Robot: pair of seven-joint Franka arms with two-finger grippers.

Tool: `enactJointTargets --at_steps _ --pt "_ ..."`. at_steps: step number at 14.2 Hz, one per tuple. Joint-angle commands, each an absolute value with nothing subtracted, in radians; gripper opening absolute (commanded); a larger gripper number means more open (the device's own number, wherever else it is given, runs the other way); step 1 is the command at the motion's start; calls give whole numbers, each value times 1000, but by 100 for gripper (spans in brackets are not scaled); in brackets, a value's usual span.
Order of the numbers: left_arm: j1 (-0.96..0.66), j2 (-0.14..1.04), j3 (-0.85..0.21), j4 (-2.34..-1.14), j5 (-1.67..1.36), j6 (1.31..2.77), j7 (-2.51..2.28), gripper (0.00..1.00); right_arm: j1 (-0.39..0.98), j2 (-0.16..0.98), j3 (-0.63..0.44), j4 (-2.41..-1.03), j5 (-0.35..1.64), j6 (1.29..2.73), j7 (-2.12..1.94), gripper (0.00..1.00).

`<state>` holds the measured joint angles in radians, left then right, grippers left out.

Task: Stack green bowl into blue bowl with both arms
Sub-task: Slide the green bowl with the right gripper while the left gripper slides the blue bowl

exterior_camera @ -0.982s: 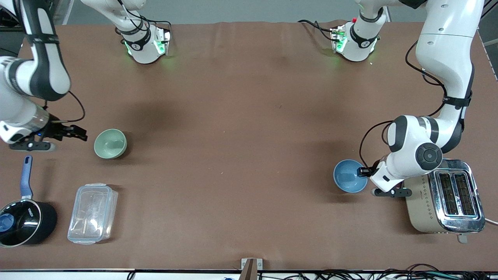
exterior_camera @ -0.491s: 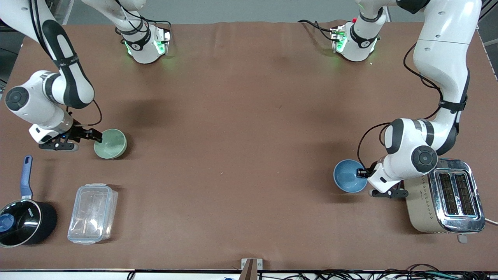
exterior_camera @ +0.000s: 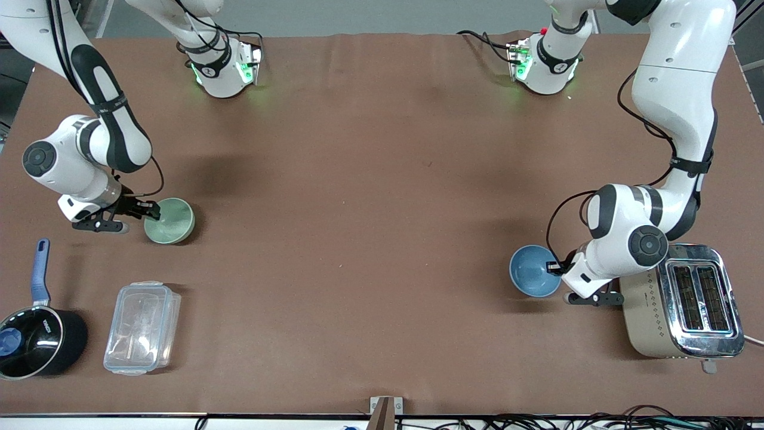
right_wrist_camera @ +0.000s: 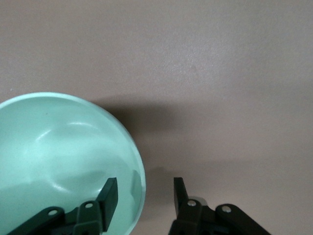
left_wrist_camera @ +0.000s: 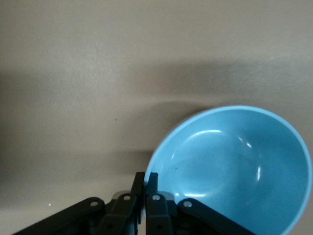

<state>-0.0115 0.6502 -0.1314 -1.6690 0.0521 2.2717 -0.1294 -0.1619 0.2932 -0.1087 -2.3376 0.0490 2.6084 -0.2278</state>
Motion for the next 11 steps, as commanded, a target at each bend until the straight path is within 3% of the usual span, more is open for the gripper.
enactJointTargets --at_steps 1,3,6,8,11 --pt "-23 612 -167 -1664 66 2263 -192 0 -181 284 -92 -2358 96 2614 -242 9" --pt "-26 595 -230 -1664 64 2255 -260 0 -181 284 -91 -2355 120 2614 -244 0" --pt "-93 597 -308 -1638 71 2249 -464 0 -173 262 -91 -2347 120 2570 -242 0" --pt "-216 615 -308 -1596 72 2249 -604 0 -176 221 -91 -2263 120 2389 -273 0" --pt "-340 679 -308 -1543 64 2249 -767 0 -179 213 -94 -2024 121 2063 -342 0"
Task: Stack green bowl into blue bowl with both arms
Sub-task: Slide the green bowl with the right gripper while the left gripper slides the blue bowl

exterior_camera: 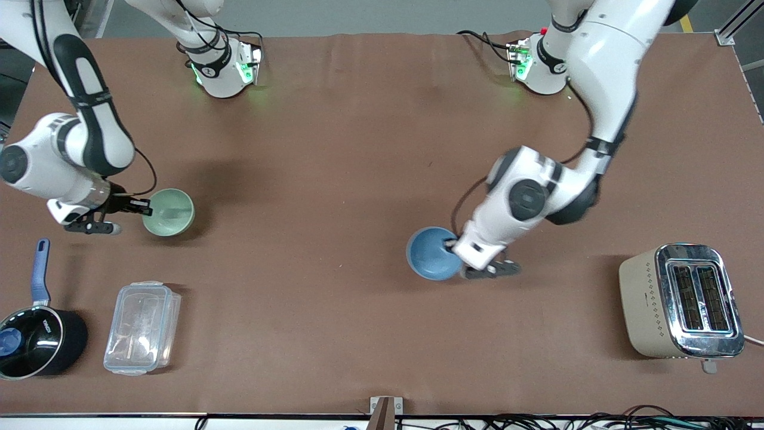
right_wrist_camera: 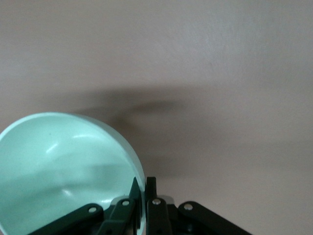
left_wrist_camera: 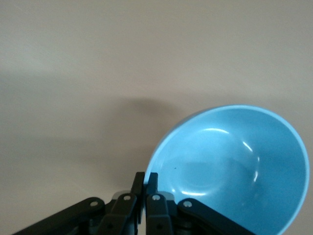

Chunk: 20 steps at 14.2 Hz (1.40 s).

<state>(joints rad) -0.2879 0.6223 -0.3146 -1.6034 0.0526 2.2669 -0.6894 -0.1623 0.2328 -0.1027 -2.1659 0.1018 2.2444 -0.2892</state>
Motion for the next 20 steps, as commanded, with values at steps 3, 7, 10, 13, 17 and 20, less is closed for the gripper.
enactJointTargets --at_steps 3,7,10,13,17,20 --pt "-461 751 -307 -1482 63 2260 -891 0 -149 213 -91 -1899 121 1942 -327 0" --pt "-529 788 -307 -1462 61 2263 -957 1 -59 213 -91 -1799 120 1875 -203 0" --pt "-541 816 -307 -1460 61 2316 -954 9 26 209 -91 -1801 121 1871 -65 0" --pt "-529 798 -301 -1456 74 2315 -945 100 116 207 -91 -1801 120 1868 87 0" --pt "-477 677 -244 -1421 98 2197 -930 100 263 213 -91 -1812 121 1911 369 0" --pt "-381 557 -236 -1417 207 2042 -887 100 368 218 -90 -1886 190 2032 566 0"
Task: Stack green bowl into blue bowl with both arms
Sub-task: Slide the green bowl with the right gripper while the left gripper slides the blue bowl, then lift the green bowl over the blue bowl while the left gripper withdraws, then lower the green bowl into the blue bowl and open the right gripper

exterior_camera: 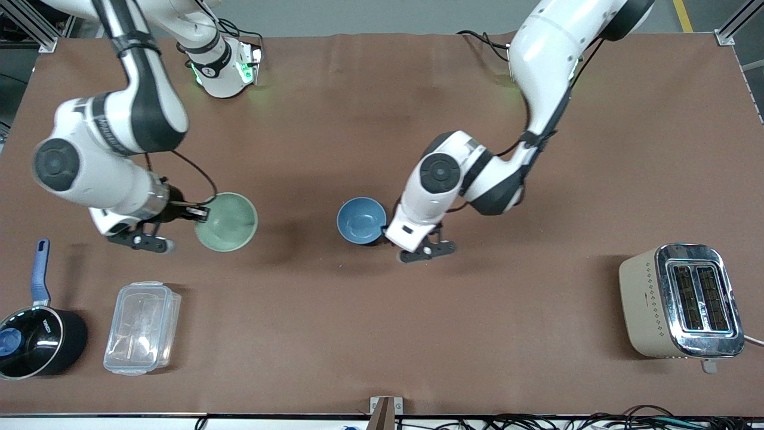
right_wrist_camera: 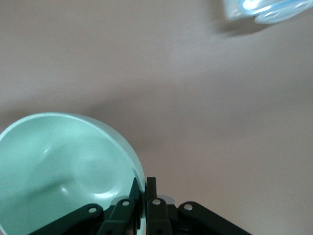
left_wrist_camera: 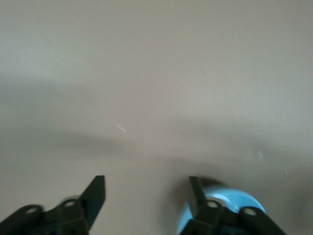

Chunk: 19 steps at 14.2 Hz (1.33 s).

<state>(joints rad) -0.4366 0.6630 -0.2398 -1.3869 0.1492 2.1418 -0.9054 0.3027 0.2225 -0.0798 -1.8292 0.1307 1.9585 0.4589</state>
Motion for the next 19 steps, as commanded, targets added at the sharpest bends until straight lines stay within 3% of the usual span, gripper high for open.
enactJointTargets --at_steps 1,7,11,13,19 --pt "-352 522 -236 -1414 222 1984 -884 100 391 218 -89 -1929 246 2092 596 0" --pt "-164 304 -250 -1413 207 1763 -700 100 603 239 -89 -2069 313 2433 860 0" --pt "-43 189 -221 -1416 19 1671 -383 100 686 308 -91 -2074 405 2528 876 0" --pt "-48 135 -140 -1433 2 1626 -281 100 698 321 -91 -2074 405 2539 893 0" --pt "-43 35 -94 -1448 0 1528 -203 100 709 360 -91 -2072 407 2597 922 0"
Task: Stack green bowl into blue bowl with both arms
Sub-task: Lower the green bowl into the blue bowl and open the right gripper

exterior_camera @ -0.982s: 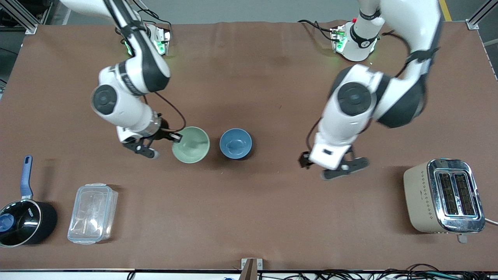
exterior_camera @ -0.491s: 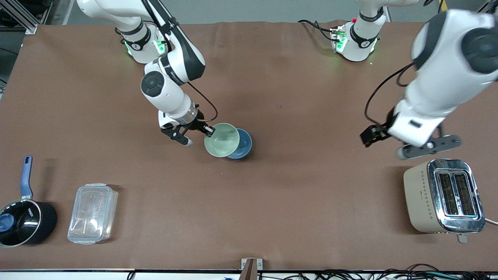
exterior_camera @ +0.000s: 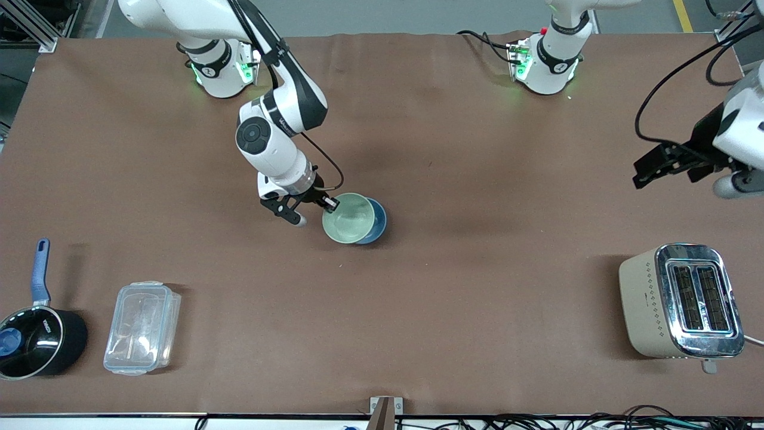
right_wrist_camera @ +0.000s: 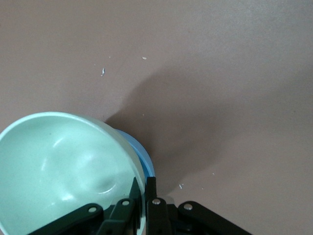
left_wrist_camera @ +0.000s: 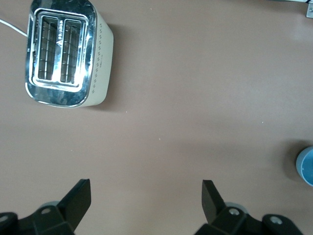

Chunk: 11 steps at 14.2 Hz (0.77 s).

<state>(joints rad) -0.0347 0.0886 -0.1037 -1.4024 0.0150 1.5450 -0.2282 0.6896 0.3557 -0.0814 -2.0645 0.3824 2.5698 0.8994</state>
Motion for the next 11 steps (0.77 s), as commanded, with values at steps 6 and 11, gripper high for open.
enactJointTargets --at_steps 6,11 --pt "-43 17 -64 -1485 2 1519 -14 100 726 387 -91 -2071 407 2626 925 3" --pt "-38 -60 -64 -1586 0 1517 -14 100 741 399 -91 -2071 407 2638 925 11"
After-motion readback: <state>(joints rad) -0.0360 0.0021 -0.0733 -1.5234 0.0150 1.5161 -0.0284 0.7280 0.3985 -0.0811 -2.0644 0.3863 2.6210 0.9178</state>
